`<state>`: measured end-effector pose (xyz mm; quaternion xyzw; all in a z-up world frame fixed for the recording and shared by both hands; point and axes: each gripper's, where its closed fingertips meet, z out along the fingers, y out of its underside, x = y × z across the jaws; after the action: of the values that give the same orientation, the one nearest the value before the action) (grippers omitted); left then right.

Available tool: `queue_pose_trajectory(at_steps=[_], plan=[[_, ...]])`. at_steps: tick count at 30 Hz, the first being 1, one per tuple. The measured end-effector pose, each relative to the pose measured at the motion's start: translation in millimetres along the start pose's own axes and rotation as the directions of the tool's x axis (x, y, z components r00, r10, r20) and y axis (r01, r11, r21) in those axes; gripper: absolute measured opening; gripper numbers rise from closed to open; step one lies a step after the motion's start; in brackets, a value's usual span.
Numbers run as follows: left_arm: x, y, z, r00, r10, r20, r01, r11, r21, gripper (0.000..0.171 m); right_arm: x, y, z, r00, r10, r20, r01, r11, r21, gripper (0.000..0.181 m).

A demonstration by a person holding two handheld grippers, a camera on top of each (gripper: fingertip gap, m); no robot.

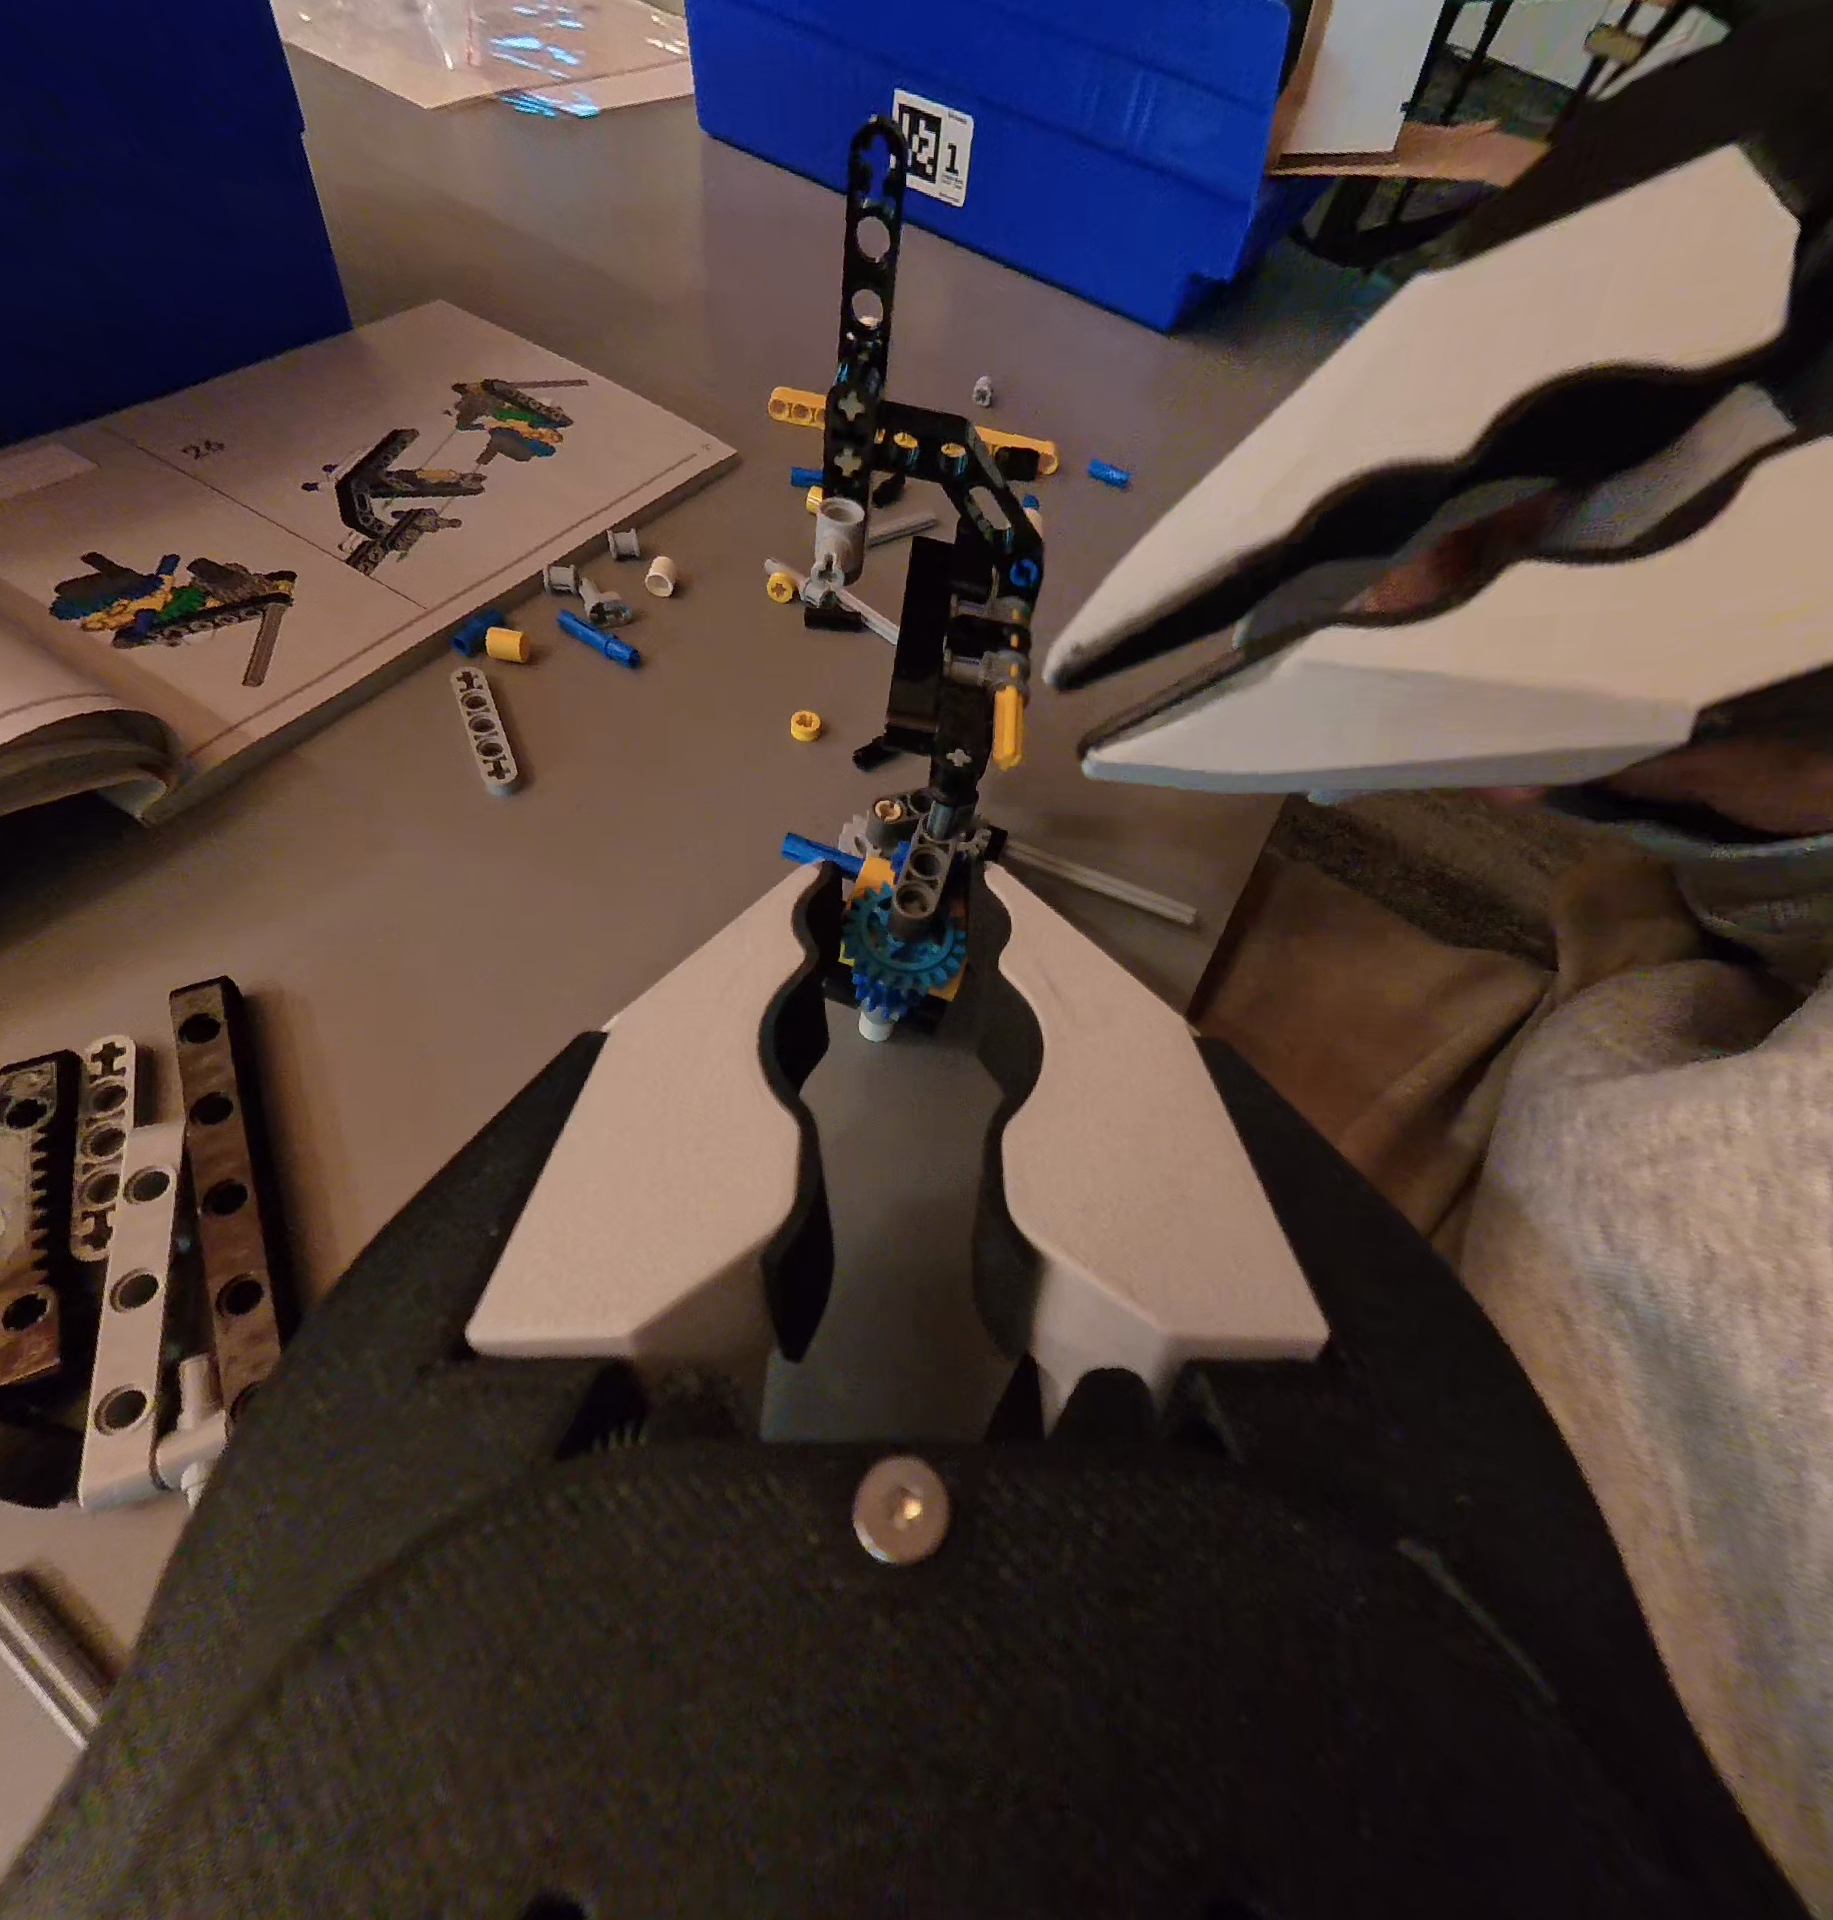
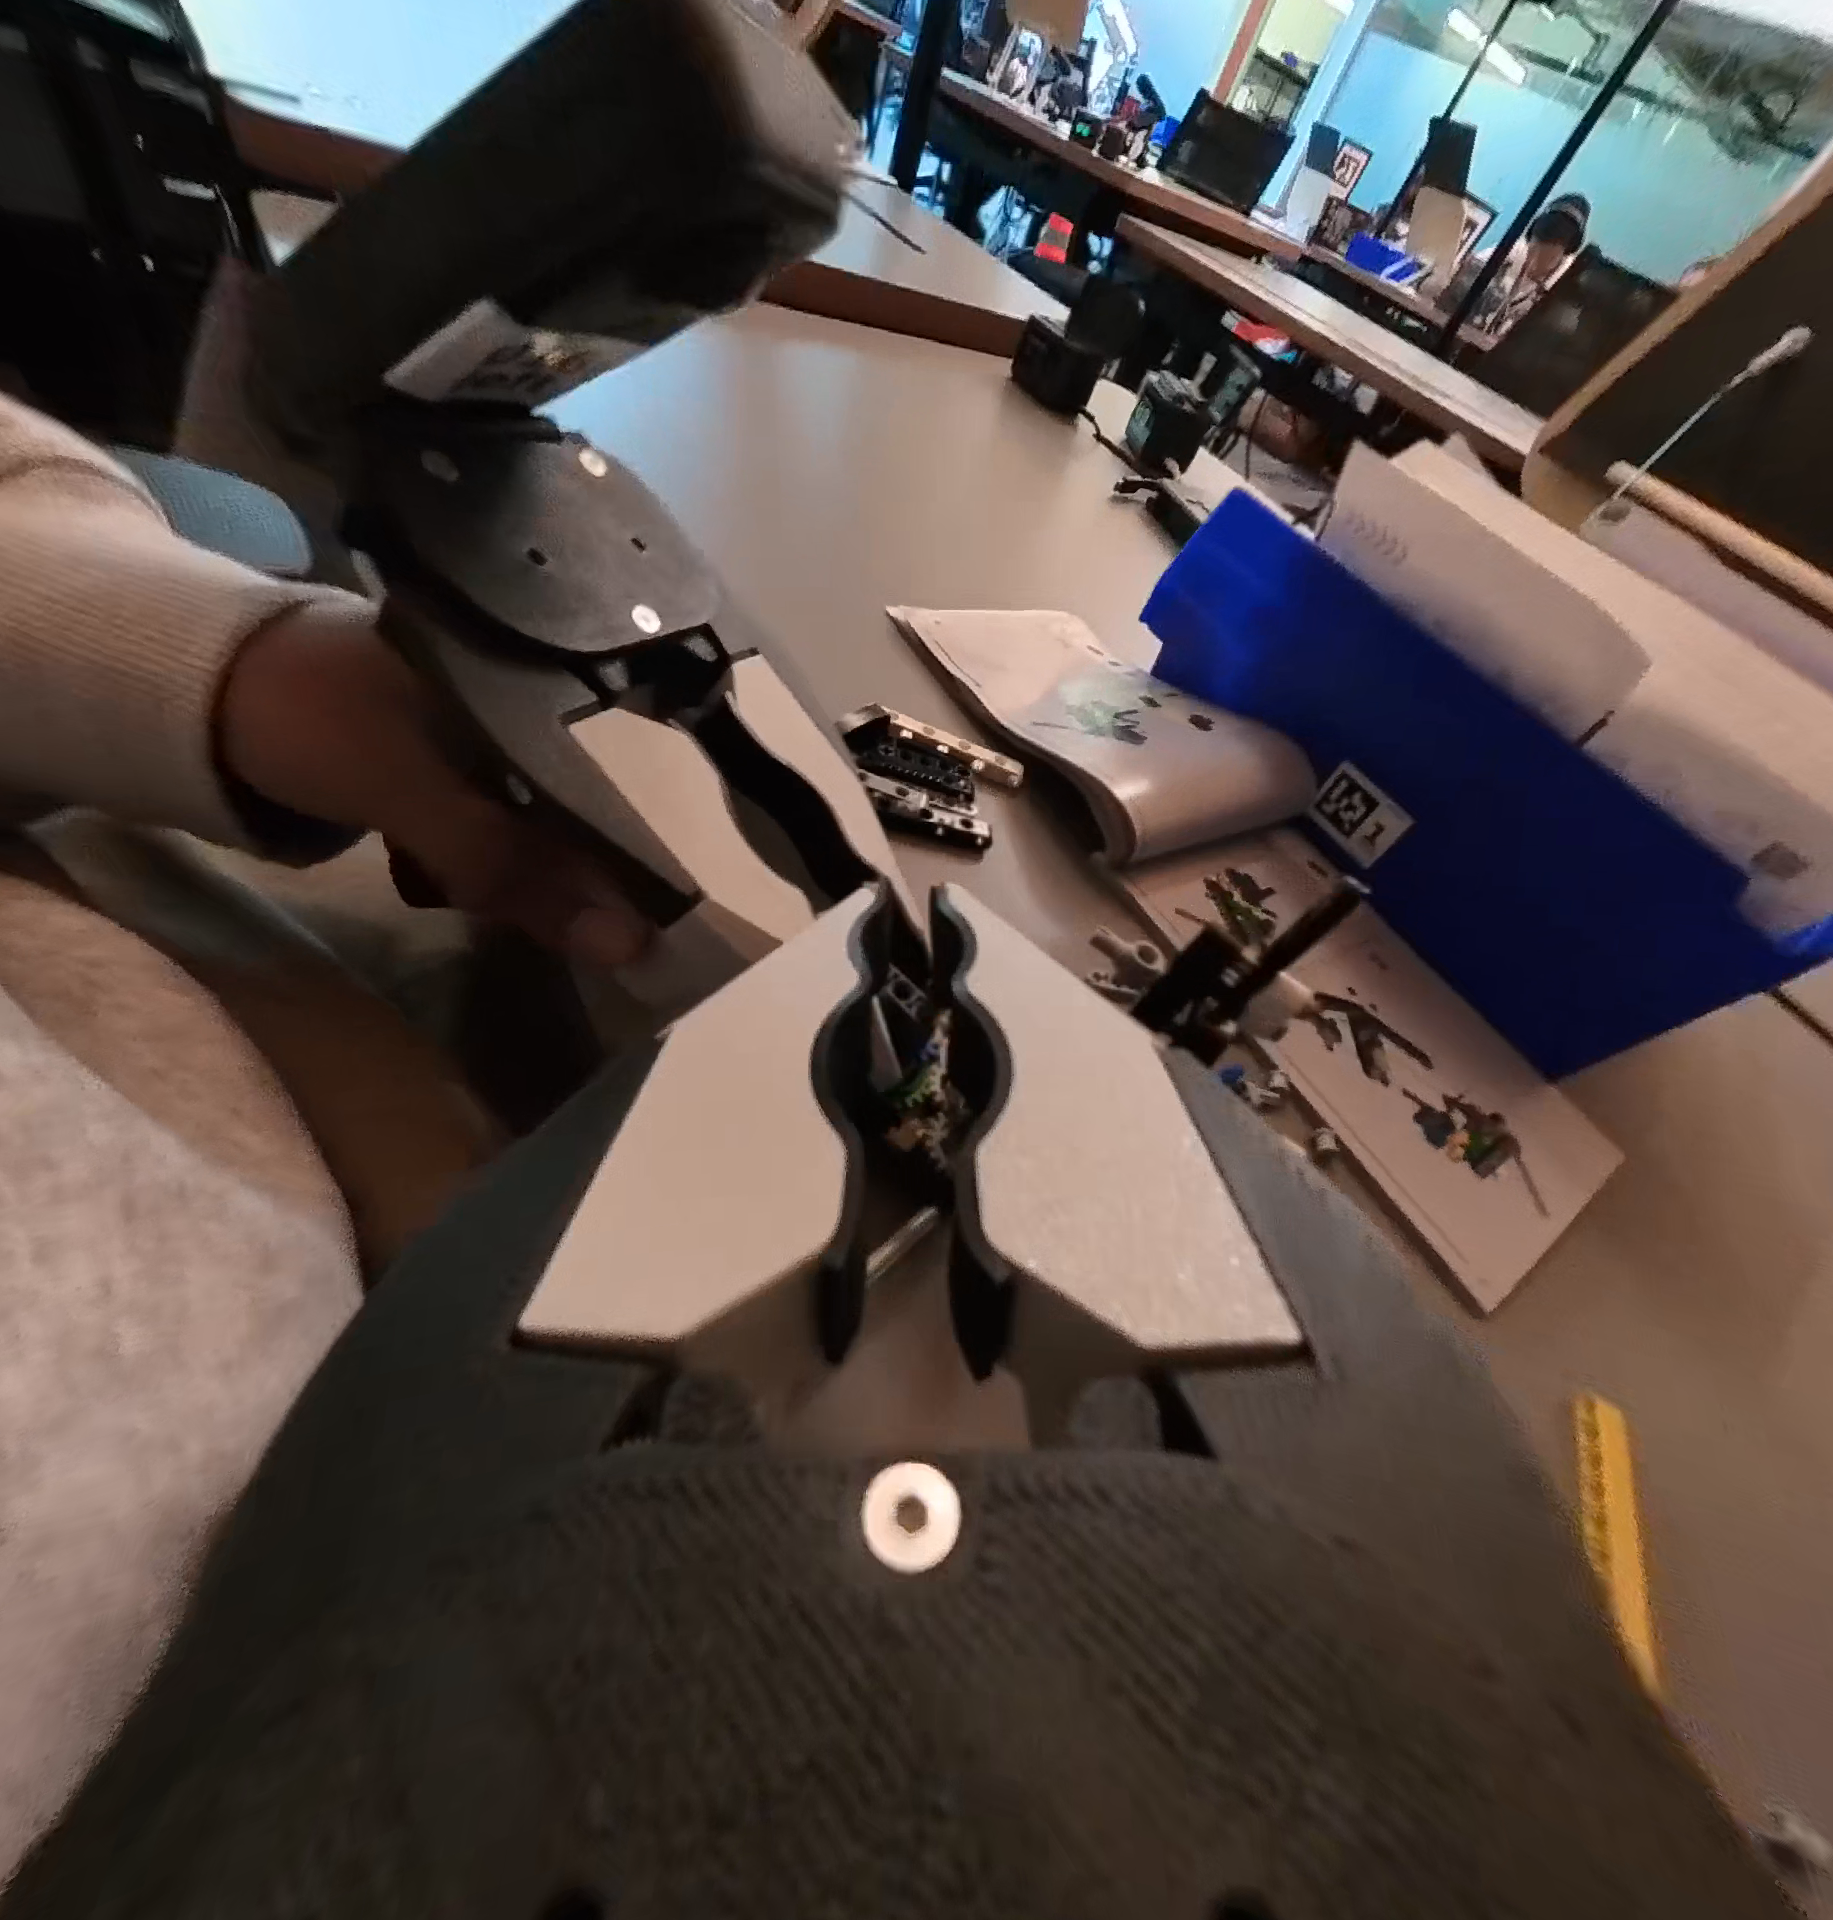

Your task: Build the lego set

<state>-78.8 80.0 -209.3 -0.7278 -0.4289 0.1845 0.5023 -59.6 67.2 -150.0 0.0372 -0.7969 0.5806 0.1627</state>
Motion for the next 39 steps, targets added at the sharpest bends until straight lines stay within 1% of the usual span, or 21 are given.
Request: queue_pose_trajectory(at_steps=[4, 6, 9, 10, 11, 12, 15, 19, 22, 24, 29, 35, 39], plan=[[-0.1, 0.0, 0.1, 1.000, -0.003, -0.002, 0.003, 1.000, -0.001, 0.024, -2.5, 8.8, 3.9, 0.994, -0.100, -0.031, 0.098, 0.994, -0.046, 0.006], [-0.1, 0.0, 0.2, 1.000, -0.008, -0.004, 0.008, 1.000, -0.001, 0.024, -0.2, 9.9, 4.0, 0.996, -0.084, -0.035, 0.083, 0.996, -0.035, 0.004], [-0.3, 0.0, 0.2, 1.000, -0.014, -0.008, 0.014, 1.000, -0.002, 0.024, 9.9, 7.7, -0.7, 0.999, 0.016, -0.036, -0.015, 1.000, 0.007, 0.000], [-0.3, 0.0, 0.2, 1.000, -0.014, -0.008, 0.014, 1.000, -0.003, 0.024, 16.6, 7.2, -3.0, 0.997, 0.052, -0.051, -0.051, 0.998, 0.021, 0.002], [-0.3, 0.0, 0.2, 1.000, -0.014, -0.008, 0.014, 1.000, -0.003, 0.024, 23.7, 7.9, -5.1, 0.994, 0.089, -0.070, -0.087, 0.996, 0.027, 0.010], [-0.2, 0.1, 0.2, 1.000, -0.014, -0.008, 0.014, 1.000, -0.002, 0.024, 28.8, 9.4, -6.4, 0.989, 0.127, -0.080, -0.125, 0.992, 0.025, 0.011], [-0.1, 0.0, 0.2, 1.000, -0.011, -0.007, 0.011, 1.000, -0.002, 0.024, 29.1, 14.1, -4.5, 0.971, 0.237, -0.040, -0.237, 0.971, -0.013, 0.001], [0.0, 0.0, 0.2, 1.000, -0.007, -0.005, 0.007, 1.000, -0.002, 0.024, 28.9, 14.9, 0.8, 0.930, 0.368, -0.003, -0.368, 0.929, -0.041, 0.000], [0.1, 0.0, 0.1, 1.000, -0.003, -0.002, 0.003, 1.000, -0.001, 0.024, 23.6, 19.6, 4.5, 0.910, 0.414, 0.029, -0.410, 0.907, -0.094, 0.000], [0.1, 0.0, 0.1, 1.000, -0.005, -0.004, 0.005, 1.000, -0.001, 0.024, 19.8, 25.4, 6.6, 0.909, 0.416, 0.028, -0.409, 0.902, -0.136, 0.000], [-0.1, -0.1, 0.2, 1.000, -0.008, -0.004, 0.008, 1.000, -0.001, 0.024, 18.4, 27.0, 8.5, 0.923, 0.385, 0.007, -0.378, 0.909, -0.173, 0.000], [-0.2, -0.1, 0.3, 1.000, -0.003, 0.000, 0.003, 1.000, -0.001, 0.024, 17.2, 28.2, 8.6, 0.963, 0.264, -0.048, -0.267, 0.934, -0.235, 0.000], [0.2, -0.2, 0.2, 1.000, 0.005, 0.003, -0.005, 1.000, 0.000, 0.024, 16.0, 28.7, 8.0, 0.967, 0.249, -0.048, -0.253, 0.934, -0.253, 0.000]])
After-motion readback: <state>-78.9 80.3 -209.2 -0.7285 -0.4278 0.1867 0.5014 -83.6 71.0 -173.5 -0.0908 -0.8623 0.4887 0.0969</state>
